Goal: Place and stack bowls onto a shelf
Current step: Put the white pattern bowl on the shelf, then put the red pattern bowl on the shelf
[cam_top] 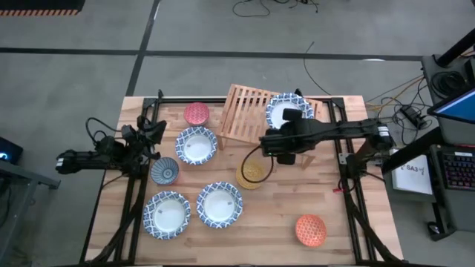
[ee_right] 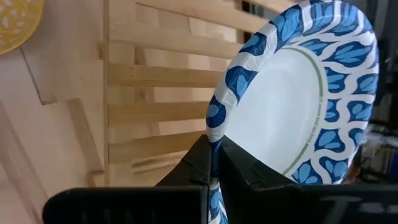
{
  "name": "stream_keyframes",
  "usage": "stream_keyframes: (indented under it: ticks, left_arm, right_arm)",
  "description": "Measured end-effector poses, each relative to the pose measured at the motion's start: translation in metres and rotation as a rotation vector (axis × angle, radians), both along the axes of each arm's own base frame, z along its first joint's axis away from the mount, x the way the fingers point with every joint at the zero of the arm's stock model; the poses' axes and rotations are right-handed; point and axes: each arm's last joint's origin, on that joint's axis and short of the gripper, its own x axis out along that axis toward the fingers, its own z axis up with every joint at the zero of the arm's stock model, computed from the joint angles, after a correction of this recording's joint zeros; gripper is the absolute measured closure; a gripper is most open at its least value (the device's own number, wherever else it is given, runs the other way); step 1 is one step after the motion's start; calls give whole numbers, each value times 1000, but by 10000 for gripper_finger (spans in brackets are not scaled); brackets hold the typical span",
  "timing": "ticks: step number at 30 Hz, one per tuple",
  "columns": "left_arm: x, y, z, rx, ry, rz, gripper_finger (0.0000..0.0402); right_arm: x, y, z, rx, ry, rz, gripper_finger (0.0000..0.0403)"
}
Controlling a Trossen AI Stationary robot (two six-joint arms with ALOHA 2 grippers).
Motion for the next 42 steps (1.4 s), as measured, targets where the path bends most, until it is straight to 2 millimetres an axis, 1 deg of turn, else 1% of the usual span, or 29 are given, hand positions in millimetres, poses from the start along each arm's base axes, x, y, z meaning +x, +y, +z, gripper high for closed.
stream_keyframes:
  ticks: [5, 8, 11, 17, 24, 31, 34, 37, 42]
  left_arm:
    - [0, 0, 0, 0, 0, 0, 388]
    - [0, 0, 0, 0, 0, 0, 388]
    - [0, 0, 0, 0, 0, 0, 388]
    - [0, 0, 0, 0, 0, 0, 388]
    - [0, 0, 0, 0, 0, 0, 388]
    - [0, 0, 0, 0, 0, 0, 388]
    - [0, 0, 0, 0, 0, 0, 388]
    - [0, 0, 0, 0, -1, -1, 388]
    - [-1, 0, 1, -2, -12, -3, 388]
  right_arm:
    - [-1, -8, -1, 64, 1, -33, 394]
    - [-4, -10, 3, 84, -17, -48, 393]
    - [-8, -10, 8, 89, -43, -58, 384]
    - [-11, -10, 11, 95, -72, -88, 346]
    - [-11, -10, 11, 97, -76, -93, 289]
    - [-14, -8, 13, 157, -99, -124, 237]
    - [-19, -5, 18, 163, -127, -130, 225]
    - [-29, 4, 29, 158, -186, -109, 223]
    - [-49, 25, 48, 133, -414, -42, 225]
